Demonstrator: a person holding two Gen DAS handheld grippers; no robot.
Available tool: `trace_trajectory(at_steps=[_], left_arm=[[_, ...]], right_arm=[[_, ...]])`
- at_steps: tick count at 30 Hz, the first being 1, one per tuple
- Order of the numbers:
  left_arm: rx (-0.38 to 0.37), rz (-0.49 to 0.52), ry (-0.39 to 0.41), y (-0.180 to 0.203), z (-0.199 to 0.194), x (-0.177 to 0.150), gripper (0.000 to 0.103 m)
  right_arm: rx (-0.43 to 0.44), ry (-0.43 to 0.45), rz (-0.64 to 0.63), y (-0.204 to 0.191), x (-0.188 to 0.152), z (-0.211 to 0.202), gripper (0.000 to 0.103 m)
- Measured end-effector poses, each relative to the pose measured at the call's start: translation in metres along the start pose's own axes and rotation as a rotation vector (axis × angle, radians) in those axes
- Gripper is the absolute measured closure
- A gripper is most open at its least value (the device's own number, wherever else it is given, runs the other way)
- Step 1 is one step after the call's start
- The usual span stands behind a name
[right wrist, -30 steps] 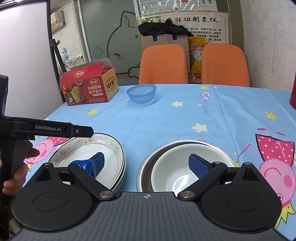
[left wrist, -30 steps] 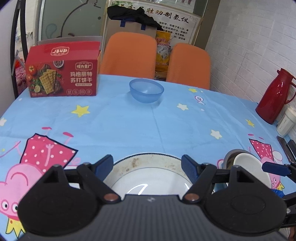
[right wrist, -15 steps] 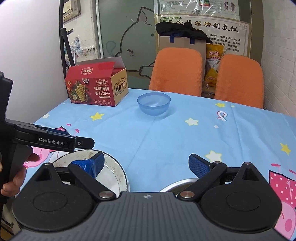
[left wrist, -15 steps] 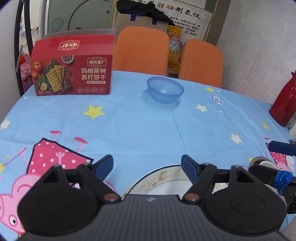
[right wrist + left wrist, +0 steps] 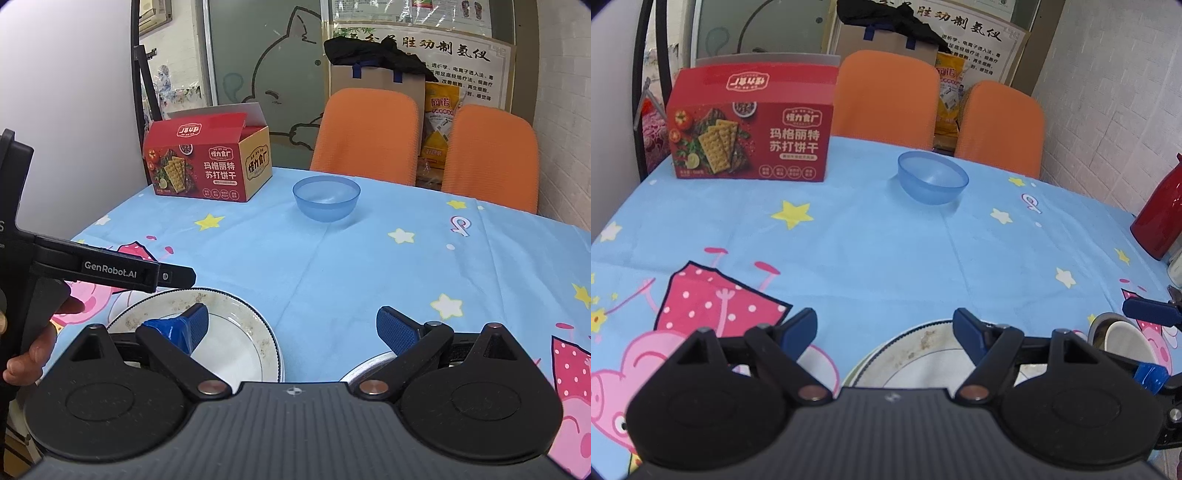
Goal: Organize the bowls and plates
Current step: 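Open the left gripper and move it over the table toward the blue bowl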
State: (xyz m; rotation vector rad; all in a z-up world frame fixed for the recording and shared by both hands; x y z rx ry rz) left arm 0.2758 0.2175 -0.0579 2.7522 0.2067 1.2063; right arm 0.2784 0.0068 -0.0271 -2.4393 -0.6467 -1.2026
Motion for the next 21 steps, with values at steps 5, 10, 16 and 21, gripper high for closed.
trace_trajectory(at_steps=[5,10,16,21], left_arm=[[-0.001,-0.007,0.0,0.003,-0.007,-0.003,0.028],[-0.003,0.003,-0.004,0.01,-0.011,-0.004,0.028],[-0.029,0.007,-0.037,0.019,-0.006,-0.001,0.028],[-0.033,0.013,-0.032,0.02,0.011,0.032,0.028]], right_arm=[[-0.007,0.009,-0.002,0.0,-0.003,-0.01,0.018],[-0.006,0.021,0.01,0.002,-0.005,-0.019,0.018],[-0.018,0.022,-0.012,0.007,-0.004,-0.024,0.018],[-0.028,-0.001,-0.043,0.019,0.01,-0.014,0.018]])
Point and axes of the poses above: each gripper's, at about its wrist camera, not at the fingertips, and z roughly the way its jaws point, y to its right, x to its top, the point moved 8 cm from there along z, roughly the way its jaws point, and after that the axes turned 3 degrees about z, right-handed, at the moved point
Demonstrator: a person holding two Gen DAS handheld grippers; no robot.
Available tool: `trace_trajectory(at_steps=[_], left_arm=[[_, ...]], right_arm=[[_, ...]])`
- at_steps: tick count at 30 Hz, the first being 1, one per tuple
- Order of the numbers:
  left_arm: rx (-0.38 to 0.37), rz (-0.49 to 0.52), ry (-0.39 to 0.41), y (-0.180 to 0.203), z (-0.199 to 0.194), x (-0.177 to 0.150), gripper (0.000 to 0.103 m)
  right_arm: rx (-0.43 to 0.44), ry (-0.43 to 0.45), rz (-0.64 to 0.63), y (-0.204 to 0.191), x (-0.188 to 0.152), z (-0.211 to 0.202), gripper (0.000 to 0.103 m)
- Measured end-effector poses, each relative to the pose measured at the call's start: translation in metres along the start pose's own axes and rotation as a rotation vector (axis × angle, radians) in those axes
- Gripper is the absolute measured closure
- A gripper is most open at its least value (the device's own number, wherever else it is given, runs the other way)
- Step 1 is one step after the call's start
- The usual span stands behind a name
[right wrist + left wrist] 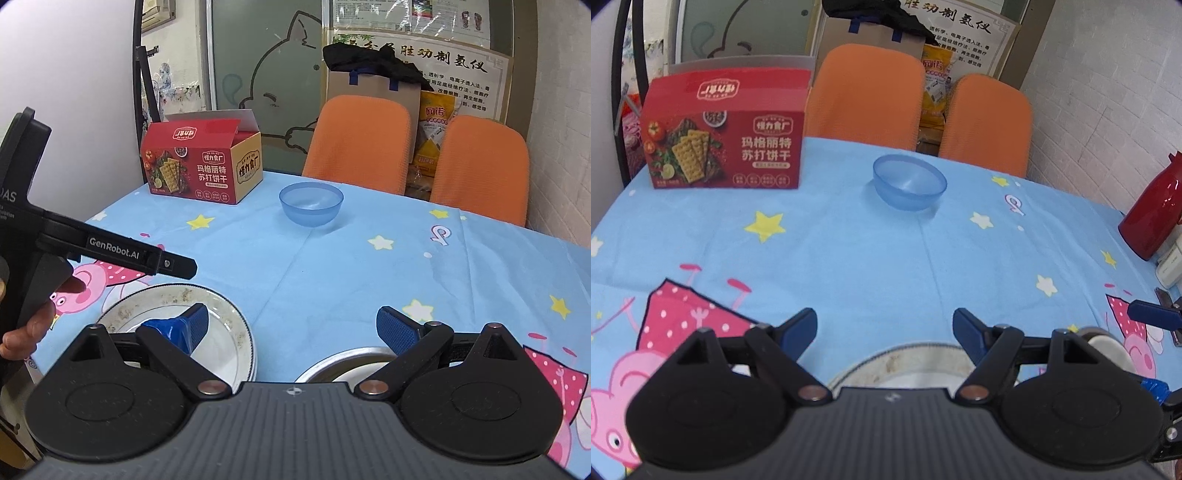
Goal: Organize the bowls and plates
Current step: 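Open the left gripper and move it over the table toward the blue bowl, then grasp the rim of the translucent blue bowl with the left gripper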
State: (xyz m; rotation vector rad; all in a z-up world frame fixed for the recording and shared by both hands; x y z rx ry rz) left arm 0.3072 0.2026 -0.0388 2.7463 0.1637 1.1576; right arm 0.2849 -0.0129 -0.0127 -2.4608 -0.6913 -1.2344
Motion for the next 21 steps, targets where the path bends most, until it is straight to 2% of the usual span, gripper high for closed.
trace_trajectory(at_steps=[6,11,16,21], left_arm=[[-0.01,-0.015,0.031,0.004,0.037,0.073,0.028],[0.012,-0.043,-0.01,0.004,0.094,0.116,0.028],[0.01,-0.038,-0.077,-0.005,0.157,0.132,0.028],[0.004,-0.027,-0.137,-0.008,0.21,0.141,0.028]], right_arm=[[0.006,-0.033,-0.039,0.019,0.05,0.041,0.018],[0.017,-0.107,-0.045,0.029,0.086,0.115,0.018],[0.032,-0.209,0.024,0.042,0.081,0.192,0.018],[-0.001,-0.261,-0.009,0.048,0.071,0.24,0.018]])
Point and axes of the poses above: each gripper's, at about its wrist camera, not at the fingertips, and z roughly the way its jaws point, y to its right, x to its top, the point moved 8 cm from there along z, roughly the way its jaws point, and after that the axes turned 3 degrees about z, right-handed, at the moved point
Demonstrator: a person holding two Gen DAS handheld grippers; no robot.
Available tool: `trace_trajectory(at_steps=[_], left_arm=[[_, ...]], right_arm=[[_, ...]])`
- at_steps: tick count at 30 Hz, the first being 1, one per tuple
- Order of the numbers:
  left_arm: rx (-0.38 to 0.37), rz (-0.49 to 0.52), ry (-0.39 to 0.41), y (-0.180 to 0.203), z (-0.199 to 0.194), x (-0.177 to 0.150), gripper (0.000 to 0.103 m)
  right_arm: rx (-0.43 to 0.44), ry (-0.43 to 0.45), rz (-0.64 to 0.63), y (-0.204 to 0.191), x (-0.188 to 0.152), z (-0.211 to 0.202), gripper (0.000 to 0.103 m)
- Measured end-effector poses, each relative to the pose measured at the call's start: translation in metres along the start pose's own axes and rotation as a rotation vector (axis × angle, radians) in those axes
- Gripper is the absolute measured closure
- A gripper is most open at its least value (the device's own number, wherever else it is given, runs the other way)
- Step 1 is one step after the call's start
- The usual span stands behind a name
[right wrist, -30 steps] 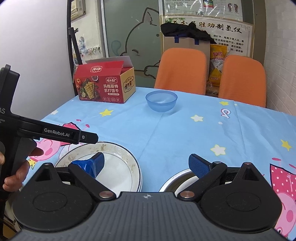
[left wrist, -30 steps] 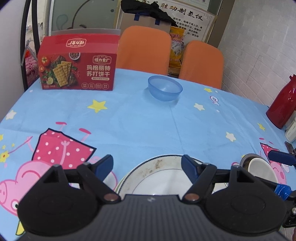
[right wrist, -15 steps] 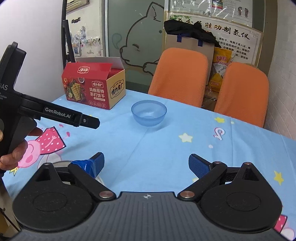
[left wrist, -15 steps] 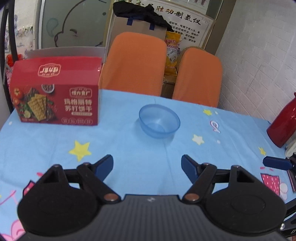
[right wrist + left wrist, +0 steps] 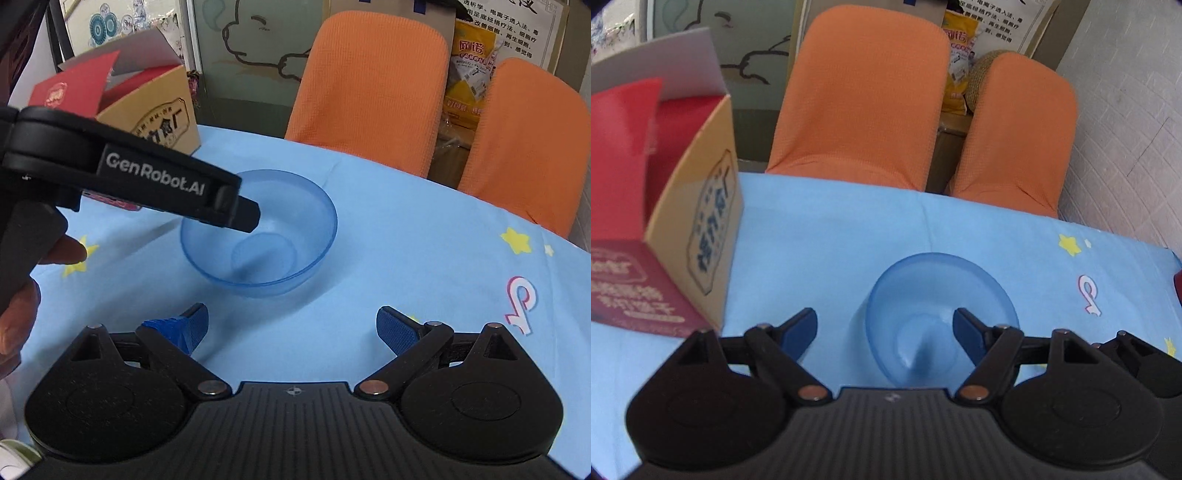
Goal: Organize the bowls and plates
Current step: 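Grasp the rim of the translucent blue bowl with the left gripper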
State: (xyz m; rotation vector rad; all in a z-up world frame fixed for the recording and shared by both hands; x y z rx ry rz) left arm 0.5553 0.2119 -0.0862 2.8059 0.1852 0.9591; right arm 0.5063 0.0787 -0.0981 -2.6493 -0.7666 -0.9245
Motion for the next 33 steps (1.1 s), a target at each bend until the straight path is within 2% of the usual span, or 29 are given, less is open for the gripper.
trace_trajectory(at_steps=[5,11,16,17,20,22,23,28,31,33], left_arm=[[-0.022,-0.01,0.007,-0.002,0.024,0.008,0.028],[-0.036,0.044,0.031,0.0,0.026,0.011,0.031],[-0.051,0.035,0.045,-0.005,0.022,0.008,0.037],[-0.052,0.033,0.045,-0.006,0.023,0.008,0.04],[-0.034,0.046,0.051,-0.005,0.02,0.006,0.059],[-0.027,0.064,0.054,-0.005,0.019,0.005,0.065],[-0.017,0.075,0.056,-0.004,0.019,0.004,0.072],[-0.022,0.097,0.052,-0.001,0.015,-0.001,0.076],[-0.053,0.085,0.037,0.003,0.009,-0.006,0.076],[-0.068,0.084,0.034,0.004,0.002,-0.008,0.076]], right_arm=[[0.01,-0.015,-0.009,-0.002,0.009,0.02,0.016],[0.024,0.031,-0.026,-0.01,0.011,0.019,0.015],[0.026,0.068,-0.026,-0.009,0.008,0.017,0.013],[0.024,0.067,-0.023,-0.01,0.012,0.019,0.013],[0.04,0.077,-0.035,-0.013,0.015,0.019,0.017],[0.048,0.095,-0.042,-0.014,0.016,0.021,0.021],[0.048,0.1,-0.055,-0.015,0.017,0.023,0.022],[0.069,0.105,-0.075,-0.021,0.019,0.02,0.033],[0.081,0.109,-0.068,-0.024,0.022,0.015,0.035],[0.053,0.127,-0.104,-0.027,0.023,0.009,0.035]])
Point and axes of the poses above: each gripper's, at about its wrist camera, not at the fingertips, and z roughly the way its jaws point, y to its right, x to its top, the point moved 8 cm from there along z, roughly the way its jaws point, and after that the axes turned 3 degrees about z, right-handed, at the moved point
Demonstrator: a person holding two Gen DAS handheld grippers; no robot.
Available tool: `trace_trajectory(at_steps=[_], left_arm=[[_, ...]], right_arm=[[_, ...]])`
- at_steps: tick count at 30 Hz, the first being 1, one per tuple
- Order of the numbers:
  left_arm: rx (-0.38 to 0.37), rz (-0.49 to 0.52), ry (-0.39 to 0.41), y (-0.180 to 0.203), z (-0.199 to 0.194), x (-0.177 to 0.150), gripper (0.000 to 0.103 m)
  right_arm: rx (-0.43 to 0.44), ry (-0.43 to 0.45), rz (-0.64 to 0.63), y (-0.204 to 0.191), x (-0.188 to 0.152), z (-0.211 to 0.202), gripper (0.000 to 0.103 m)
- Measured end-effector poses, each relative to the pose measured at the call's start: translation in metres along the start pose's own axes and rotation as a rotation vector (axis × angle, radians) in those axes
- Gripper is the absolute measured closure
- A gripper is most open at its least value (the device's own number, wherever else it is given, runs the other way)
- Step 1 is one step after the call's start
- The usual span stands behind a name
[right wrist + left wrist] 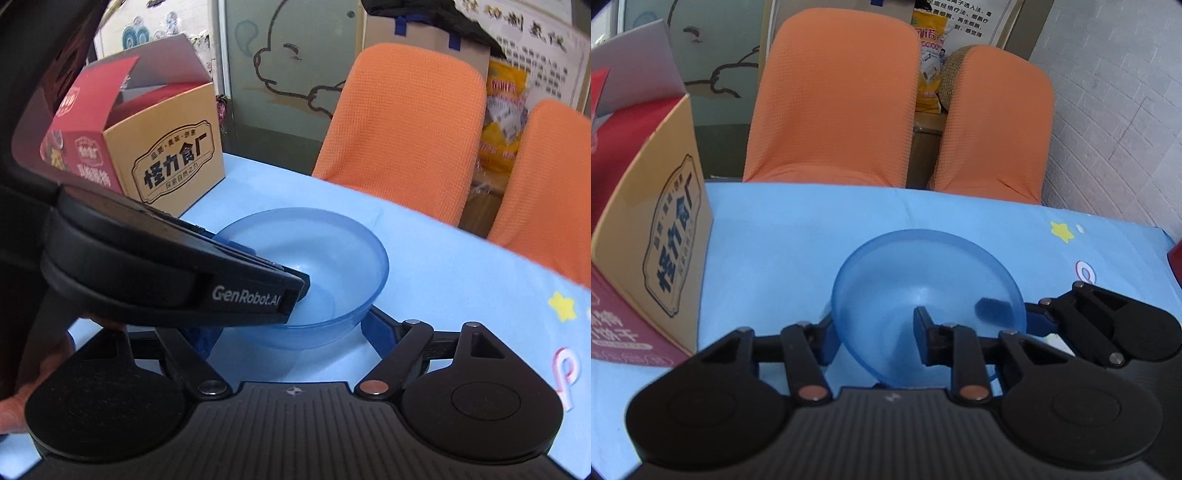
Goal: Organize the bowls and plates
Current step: 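Grasp the rim of the translucent blue bowl with the left gripper, then carry the blue bowl and lower it into the white bowl, open left gripper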
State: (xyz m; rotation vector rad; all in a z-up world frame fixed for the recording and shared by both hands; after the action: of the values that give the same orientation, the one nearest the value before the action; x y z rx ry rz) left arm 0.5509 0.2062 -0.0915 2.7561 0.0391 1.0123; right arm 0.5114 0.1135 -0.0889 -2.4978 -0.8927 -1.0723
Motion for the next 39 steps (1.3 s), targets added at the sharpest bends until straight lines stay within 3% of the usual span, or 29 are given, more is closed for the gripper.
trace_trajectory(at_steps=[10,17,22,29,34,39], left_arm=[[-0.033,-0.003,0.02,0.021,-0.036,-0.017,0.076],[-0.082,0.039,0.049,0.065,-0.092,-0.032,0.076],[-0.167,0.093,0.038,0.117,-0.128,-0.071,0.076],[-0.261,0.186,0.018,0.197,-0.162,-0.143,0.076],[-0.253,0.245,0.0,0.229,-0.172,-0.18,0.076],[-0.218,0.287,-0.024,0.24,-0.167,-0.199,0.076]], right_arm=[[-0.016,0.016,-0.025,-0.006,-0.002,-0.033,0.035],[-0.024,0.04,-0.028,-0.011,-0.01,-0.098,0.034],[-0.024,0.07,0.03,-0.009,-0.045,-0.164,0.033],[-0.112,0.092,0.096,-0.011,-0.123,-0.243,0.033],[-0.136,0.11,0.159,-0.012,-0.165,-0.27,0.032],[-0.106,0.131,0.218,-0.009,-0.191,-0.275,0.032]])
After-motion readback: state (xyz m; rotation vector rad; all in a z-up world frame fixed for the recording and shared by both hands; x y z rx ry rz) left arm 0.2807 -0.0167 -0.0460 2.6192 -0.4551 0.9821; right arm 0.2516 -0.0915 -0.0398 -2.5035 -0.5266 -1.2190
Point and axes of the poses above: each gripper's, at about its wrist camera, not at the fingertips, and z roughly the way its jaws point, y to its right, x to its top, the point moved 8 cm from there along z, roughly the way its jaws point, and after that the axes turned 3 degrees about z, right-handed, at the moved point
